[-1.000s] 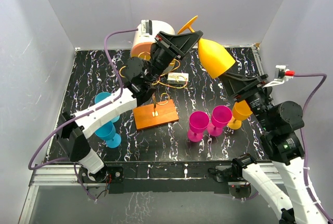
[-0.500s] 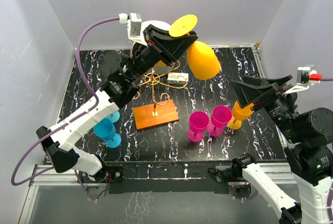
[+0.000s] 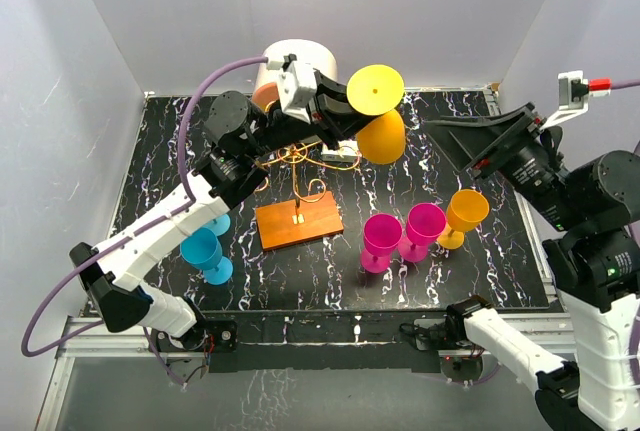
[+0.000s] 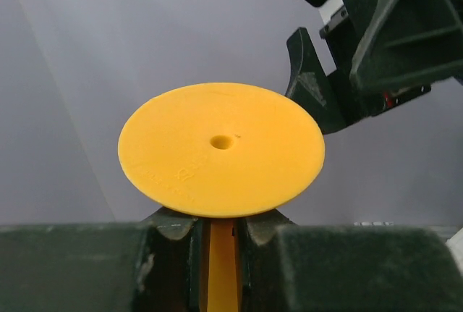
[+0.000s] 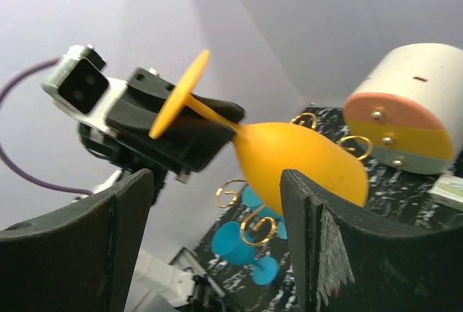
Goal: Place the wine glass upside down on the wine glass rack
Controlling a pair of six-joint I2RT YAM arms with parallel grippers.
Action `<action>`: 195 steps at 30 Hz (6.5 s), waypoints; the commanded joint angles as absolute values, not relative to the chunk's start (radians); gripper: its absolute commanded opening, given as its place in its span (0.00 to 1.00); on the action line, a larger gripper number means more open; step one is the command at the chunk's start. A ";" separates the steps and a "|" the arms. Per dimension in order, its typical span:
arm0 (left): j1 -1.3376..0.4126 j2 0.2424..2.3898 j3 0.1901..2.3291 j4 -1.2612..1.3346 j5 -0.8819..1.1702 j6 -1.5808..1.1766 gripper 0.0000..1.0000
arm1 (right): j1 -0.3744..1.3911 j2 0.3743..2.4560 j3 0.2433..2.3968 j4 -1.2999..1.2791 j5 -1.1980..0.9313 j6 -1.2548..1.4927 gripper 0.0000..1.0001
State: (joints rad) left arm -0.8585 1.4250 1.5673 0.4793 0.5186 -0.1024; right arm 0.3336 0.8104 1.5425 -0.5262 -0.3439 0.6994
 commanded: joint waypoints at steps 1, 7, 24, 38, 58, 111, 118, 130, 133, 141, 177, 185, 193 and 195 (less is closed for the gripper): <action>-0.855 1.408 1.548 0.526 0.603 0.047 0.00 | 0.337 0.845 1.609 -0.484 -0.405 0.890 0.68; -0.856 1.429 1.560 0.506 0.609 0.107 0.00 | 0.337 0.907 1.605 -0.529 -0.416 1.044 0.59; -0.856 1.440 1.552 0.452 0.619 0.175 0.00 | 0.337 0.960 1.522 -0.498 -0.434 1.156 0.26; -0.856 1.404 1.453 0.588 0.547 0.056 0.36 | 0.337 0.939 1.513 -0.514 -0.284 1.120 0.00; -0.856 1.268 1.361 0.406 0.312 -0.763 0.70 | 0.337 0.872 1.408 -0.337 -0.226 0.981 0.00; -0.667 0.876 1.199 -0.128 -0.336 -0.464 0.60 | 0.358 1.389 1.471 -0.181 -0.419 1.150 0.00; -0.667 0.837 1.167 -0.173 -0.428 -0.426 0.63 | 0.375 1.454 1.491 -0.146 -0.458 1.173 0.00; -0.667 0.821 1.219 -0.199 -0.576 -0.249 0.70 | 0.405 1.486 1.513 -0.137 -0.545 1.177 0.00; -0.667 0.830 1.220 -0.206 -0.577 -0.246 0.71 | 0.407 1.473 1.500 -0.141 -0.559 1.177 0.00; -0.667 0.829 1.214 -0.208 -0.569 -0.256 0.71 | 0.406 1.444 1.479 -0.169 -0.576 1.164 0.00; -0.668 0.833 1.227 -0.215 -0.535 -0.279 0.72 | 0.406 1.368 1.450 -0.279 -0.304 1.036 0.00; -0.667 0.844 1.250 -0.202 -0.534 -0.252 0.73 | 0.406 1.420 1.479 -0.268 -0.385 1.028 0.05; -0.667 0.862 1.276 -0.209 -0.526 -0.238 0.73 | 0.405 1.447 1.511 -0.275 -0.441 1.020 0.24; -0.667 0.861 1.278 -0.207 -0.526 -0.237 0.73 | 0.405 1.444 1.520 -0.290 -0.434 1.014 0.33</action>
